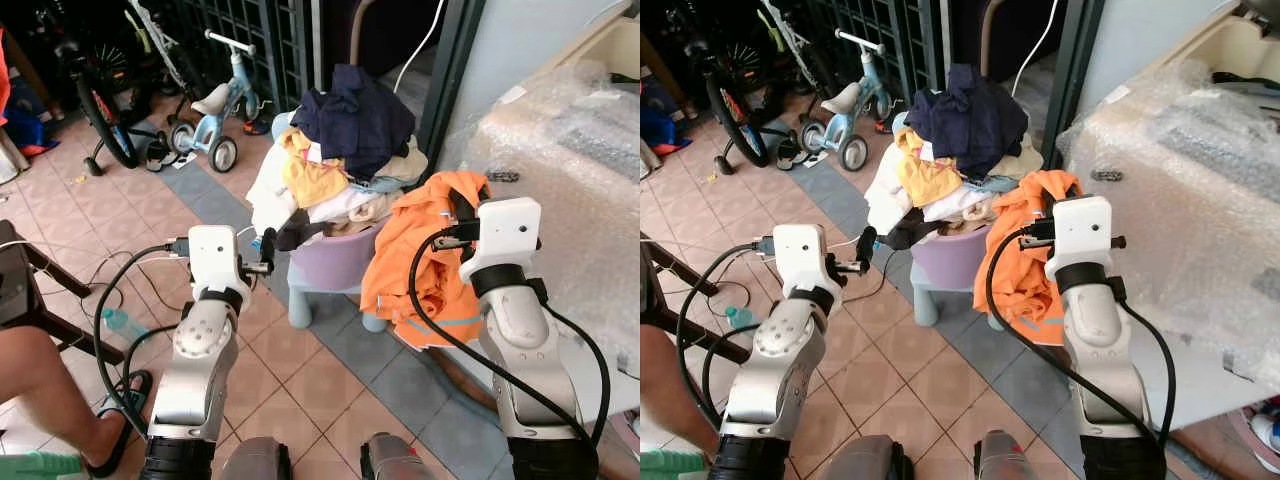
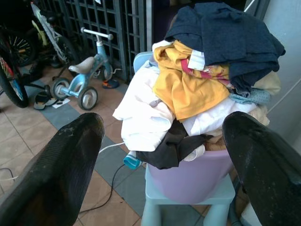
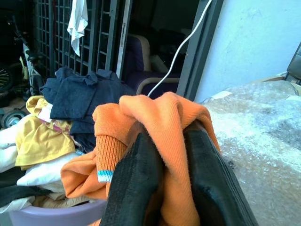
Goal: Clothes washing
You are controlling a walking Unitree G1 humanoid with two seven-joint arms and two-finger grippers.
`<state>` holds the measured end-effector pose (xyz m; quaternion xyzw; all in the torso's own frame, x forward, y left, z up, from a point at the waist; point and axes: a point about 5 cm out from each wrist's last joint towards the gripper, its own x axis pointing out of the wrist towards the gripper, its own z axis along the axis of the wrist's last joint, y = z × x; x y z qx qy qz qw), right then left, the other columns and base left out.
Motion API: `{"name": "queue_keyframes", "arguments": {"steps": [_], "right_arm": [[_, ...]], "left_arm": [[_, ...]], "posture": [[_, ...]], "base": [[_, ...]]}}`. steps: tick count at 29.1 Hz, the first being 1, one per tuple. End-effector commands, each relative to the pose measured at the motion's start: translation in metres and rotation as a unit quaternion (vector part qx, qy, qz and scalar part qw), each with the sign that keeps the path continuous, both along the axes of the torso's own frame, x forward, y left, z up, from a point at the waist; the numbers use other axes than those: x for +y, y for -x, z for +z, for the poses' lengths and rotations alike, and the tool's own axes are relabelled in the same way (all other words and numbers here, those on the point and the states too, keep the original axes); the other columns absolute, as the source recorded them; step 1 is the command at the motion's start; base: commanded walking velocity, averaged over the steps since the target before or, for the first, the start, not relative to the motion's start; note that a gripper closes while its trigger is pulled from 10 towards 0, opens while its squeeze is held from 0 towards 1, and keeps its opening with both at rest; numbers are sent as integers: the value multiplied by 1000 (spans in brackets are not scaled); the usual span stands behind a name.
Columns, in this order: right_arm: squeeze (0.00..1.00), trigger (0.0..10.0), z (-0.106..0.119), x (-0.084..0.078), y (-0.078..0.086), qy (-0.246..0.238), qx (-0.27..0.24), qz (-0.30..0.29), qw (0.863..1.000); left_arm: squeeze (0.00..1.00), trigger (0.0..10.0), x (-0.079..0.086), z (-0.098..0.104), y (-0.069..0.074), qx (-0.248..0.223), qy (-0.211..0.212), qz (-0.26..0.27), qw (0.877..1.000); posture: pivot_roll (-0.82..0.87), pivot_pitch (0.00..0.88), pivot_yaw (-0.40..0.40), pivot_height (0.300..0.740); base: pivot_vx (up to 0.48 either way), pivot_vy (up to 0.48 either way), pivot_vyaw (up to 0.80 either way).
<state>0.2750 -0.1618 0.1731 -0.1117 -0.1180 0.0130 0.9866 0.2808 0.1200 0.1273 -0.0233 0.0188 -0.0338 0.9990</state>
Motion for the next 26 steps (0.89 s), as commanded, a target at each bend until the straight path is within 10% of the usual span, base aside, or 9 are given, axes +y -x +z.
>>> {"name": "queue_keyframes", "arguments": {"steps": [1, 17, 26], "right_arm": [[0, 10000, 8, 10, -1, -5, -21, 20, 1000], [0, 10000, -19, -14, 10, -22, 25, -57, 998], [0, 10000, 8, -8, -4, 10, -31, -35, 999]], "left_arm": [[0, 10000, 9, -4, 3, 7, -6, 14, 1000], [0, 10000, 19, 6, -7, -18, 28, -2, 999], [0, 10000, 15, 8, -8, -25, 33, -8, 999]], "posture": [[-41, 102, 44, 740], [-56, 111, 67, 740], [-60, 103, 69, 740]], "base": [[0, 0, 0], [59, 0, -624], [391, 0, -800]]}}
